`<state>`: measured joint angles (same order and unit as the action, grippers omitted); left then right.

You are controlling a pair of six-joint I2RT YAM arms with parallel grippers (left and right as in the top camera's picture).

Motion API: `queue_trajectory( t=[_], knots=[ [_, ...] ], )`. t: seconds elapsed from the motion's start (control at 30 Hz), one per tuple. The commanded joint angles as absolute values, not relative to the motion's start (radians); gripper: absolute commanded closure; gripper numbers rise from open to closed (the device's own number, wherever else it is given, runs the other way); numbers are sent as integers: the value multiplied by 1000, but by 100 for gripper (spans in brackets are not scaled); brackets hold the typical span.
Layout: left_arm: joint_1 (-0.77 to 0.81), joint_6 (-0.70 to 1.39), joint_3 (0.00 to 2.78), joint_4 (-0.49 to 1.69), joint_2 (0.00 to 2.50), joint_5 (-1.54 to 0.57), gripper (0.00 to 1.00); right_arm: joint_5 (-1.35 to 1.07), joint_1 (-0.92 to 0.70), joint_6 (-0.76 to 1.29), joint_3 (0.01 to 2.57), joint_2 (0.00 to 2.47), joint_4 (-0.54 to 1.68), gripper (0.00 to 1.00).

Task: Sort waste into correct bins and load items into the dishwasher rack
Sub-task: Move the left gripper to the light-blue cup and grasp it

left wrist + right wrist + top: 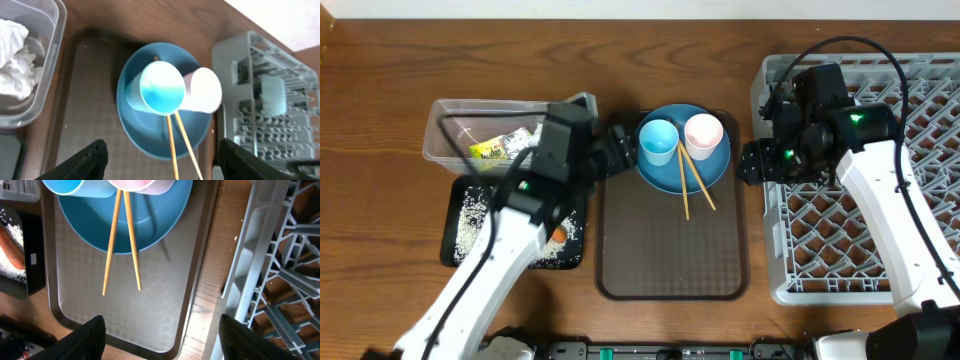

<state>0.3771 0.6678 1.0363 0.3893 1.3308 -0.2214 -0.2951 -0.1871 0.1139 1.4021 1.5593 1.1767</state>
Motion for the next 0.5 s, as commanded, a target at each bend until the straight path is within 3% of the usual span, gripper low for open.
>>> queue_trajectory(
  t=[0.0, 0.17, 0.47],
  knots=[
    [387, 684, 1156, 434, 1426, -192, 27, -303, -200, 111, 1391, 1549, 1175, 28],
    [426, 654, 1294, 519, 1559, -151, 28, -304, -200, 112, 1391, 1549, 1170, 27],
    [477, 653, 1299, 489, 1723, -25, 33, -304, -200, 112, 1391, 1549, 1171, 27]
  ],
)
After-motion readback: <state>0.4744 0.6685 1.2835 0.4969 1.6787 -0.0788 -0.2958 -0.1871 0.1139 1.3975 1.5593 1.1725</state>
